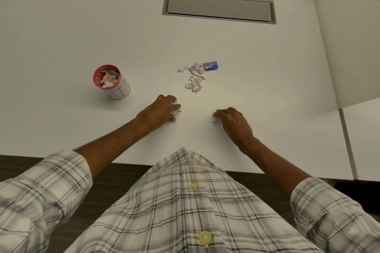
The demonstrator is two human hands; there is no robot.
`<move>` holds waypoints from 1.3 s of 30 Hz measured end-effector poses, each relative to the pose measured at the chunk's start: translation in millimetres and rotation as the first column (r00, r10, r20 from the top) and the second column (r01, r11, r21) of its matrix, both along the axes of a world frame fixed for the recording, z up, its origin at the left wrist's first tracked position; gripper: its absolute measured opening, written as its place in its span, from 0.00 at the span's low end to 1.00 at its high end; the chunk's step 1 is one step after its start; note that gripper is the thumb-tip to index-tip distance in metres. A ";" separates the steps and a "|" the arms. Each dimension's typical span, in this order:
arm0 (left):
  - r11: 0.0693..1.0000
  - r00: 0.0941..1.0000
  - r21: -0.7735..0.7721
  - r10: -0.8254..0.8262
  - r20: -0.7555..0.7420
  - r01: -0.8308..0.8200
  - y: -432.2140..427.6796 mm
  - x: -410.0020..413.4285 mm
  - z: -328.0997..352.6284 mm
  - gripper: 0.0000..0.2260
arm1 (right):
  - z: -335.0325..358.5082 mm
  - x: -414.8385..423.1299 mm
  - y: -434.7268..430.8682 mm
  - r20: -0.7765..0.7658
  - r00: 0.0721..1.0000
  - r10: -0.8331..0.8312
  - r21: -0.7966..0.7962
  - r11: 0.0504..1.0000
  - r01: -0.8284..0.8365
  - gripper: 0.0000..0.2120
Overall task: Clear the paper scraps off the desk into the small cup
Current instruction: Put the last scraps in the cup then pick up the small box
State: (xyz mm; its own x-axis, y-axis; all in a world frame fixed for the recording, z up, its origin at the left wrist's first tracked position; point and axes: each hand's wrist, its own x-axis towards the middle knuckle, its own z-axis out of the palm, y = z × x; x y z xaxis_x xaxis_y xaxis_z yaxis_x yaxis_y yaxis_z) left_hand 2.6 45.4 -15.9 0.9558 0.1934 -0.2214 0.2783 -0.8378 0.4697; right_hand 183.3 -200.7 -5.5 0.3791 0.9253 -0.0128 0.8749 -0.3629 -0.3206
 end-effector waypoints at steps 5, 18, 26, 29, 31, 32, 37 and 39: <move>0.900 0.978 0.420 -0.178 0.110 0.116 -2.1 -10.4 -9.3 0.17 | 1.4 1.6 14.0 -0.067 0.995 -0.068 0.095 0.993 0.075 0.05; 0.967 0.888 -0.049 0.249 0.386 -0.249 -9.8 -0.1 18.5 0.09 | 15.2 2.2 35.3 -0.256 0.877 -0.407 0.078 0.895 0.439 0.12; 0.814 0.692 -0.371 0.577 0.433 -0.447 -7.3 -13.2 66.5 0.10 | 19.0 -5.2 39.6 -0.433 0.757 -0.489 -0.006 0.841 0.541 0.11; 0.763 0.592 -0.432 0.646 0.482 -0.481 14.7 -24.2 92.3 0.11 | 21.7 -8.2 47.4 -0.476 0.731 -0.489 -0.012 0.835 0.550 0.10; 0.737 0.525 -0.429 0.674 0.520 -0.522 37.5 -33.5 107.9 0.12 | 24.8 -10.5 53.6 -0.501 0.727 -0.470 0.005 0.838 0.545 0.09; 0.732 0.504 -0.398 0.675 0.539 -0.553 49.6 -39.6 115.1 0.12 | 26.9 -11.8 57.4 -0.515 0.727 -0.454 0.017 0.842 0.539 0.08; 0.775 0.664 -0.068 0.579 0.474 -0.628 100.9 -69.4 125.7 0.12 | 46.1 -19.8 86.7 -0.607 0.697 -0.381 0.069 0.849 0.524 0.06; 0.789 0.724 -0.012 0.570 0.390 -0.615 112.9 -76.4 122.6 0.12 | 55.4 -24.8 99.0 -0.645 0.681 -0.347 0.094 0.848 0.521 0.04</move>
State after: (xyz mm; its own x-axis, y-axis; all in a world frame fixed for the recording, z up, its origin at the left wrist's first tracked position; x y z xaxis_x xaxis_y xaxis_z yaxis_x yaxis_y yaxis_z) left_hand -73.8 158.3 106.7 0.6424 0.7482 0.1662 0.5686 -0.6106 0.5512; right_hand 158.5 -101.7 50.0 0.7340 0.6583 -0.1672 0.2416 -0.4831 -0.8416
